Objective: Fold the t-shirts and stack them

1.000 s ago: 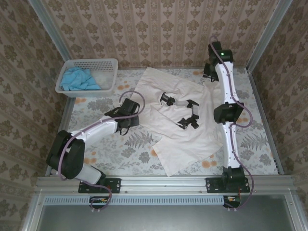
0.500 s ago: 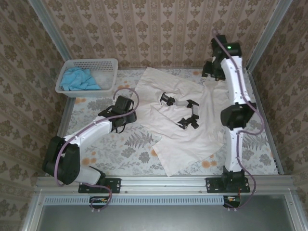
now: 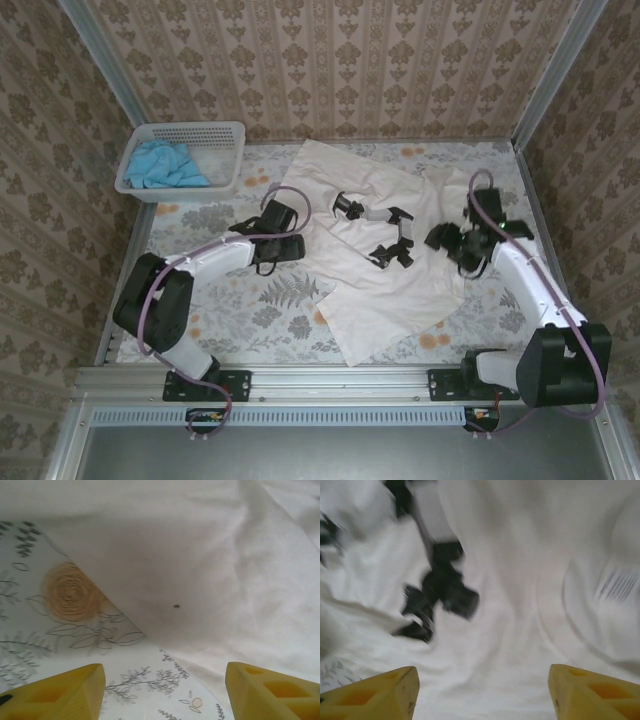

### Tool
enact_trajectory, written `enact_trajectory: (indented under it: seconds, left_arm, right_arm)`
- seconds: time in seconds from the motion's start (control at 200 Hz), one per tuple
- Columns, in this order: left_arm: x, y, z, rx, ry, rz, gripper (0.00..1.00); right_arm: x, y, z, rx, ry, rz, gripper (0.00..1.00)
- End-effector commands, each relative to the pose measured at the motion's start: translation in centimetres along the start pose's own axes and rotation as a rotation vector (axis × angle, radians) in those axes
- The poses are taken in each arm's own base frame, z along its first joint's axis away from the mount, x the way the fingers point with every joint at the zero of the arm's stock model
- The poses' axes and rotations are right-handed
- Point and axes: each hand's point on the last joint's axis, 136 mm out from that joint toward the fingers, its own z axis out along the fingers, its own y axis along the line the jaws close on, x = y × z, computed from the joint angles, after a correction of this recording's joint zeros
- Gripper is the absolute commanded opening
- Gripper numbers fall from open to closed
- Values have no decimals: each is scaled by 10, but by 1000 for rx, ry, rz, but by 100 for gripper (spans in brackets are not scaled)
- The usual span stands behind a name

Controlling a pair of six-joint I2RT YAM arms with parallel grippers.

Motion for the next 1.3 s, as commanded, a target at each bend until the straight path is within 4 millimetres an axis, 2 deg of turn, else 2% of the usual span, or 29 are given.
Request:
enact_trajectory:
  seconds: [0.0, 0.11, 0.21, 0.33, 0.41, 0.46, 0.6, 0.675, 0.775, 0.855, 0.945, 1.11, 1.165, 1.205, 1.295]
  left_arm:
    - [-8, -17, 8, 25, 12, 4, 65]
    - [-5, -16, 21, -40, 20, 30, 66]
    - [-1, -15, 34, -70, 37, 40, 74]
    - [8, -9, 49, -112, 61, 51, 71]
    - [16, -7, 56, -128, 76, 55, 59]
    - [20, -6, 60, -134, 86, 59, 49]
    - [34, -8, 64, -139, 103, 70, 15]
    - [38, -8, 62, -144, 107, 68, 0]
    - [46, -11, 54, -130, 112, 62, 0]
    - [58, -20, 42, -92, 121, 64, 0]
    - [76, -38, 25, -48, 140, 76, 0]
    - [112, -63, -1, 29, 169, 52, 6]
    - [118, -66, -8, 49, 171, 37, 18]
    - [118, -64, -12, 45, 167, 30, 36]
    - [101, -50, -23, 6, 105, 20, 45]
  right_arm:
    - [25, 14, 15, -133, 35, 66, 64]
    - [55, 12, 23, -111, 55, 20, 63]
    - [81, 20, 30, -120, 99, -14, 60]
    - [104, 28, 36, -97, 124, -83, 60]
    - [109, 26, 41, -90, 117, -86, 60]
    - [105, 20, 42, -59, 94, -91, 60]
    - [70, 17, 34, 18, -33, -105, 61]
    - [55, 17, 34, 18, -61, -78, 62]
    - [37, 17, 38, 27, -82, -40, 62]
    - [23, 12, 42, 51, -89, -1, 61]
    - [11, 0, 50, 97, -88, 49, 61]
    - [4, -33, 67, 155, -74, 161, 60]
    - [5, -44, 73, 174, -61, 202, 60]
    - [5, -48, 75, 182, -57, 211, 60]
    - [2, -52, 74, 192, -66, 215, 60]
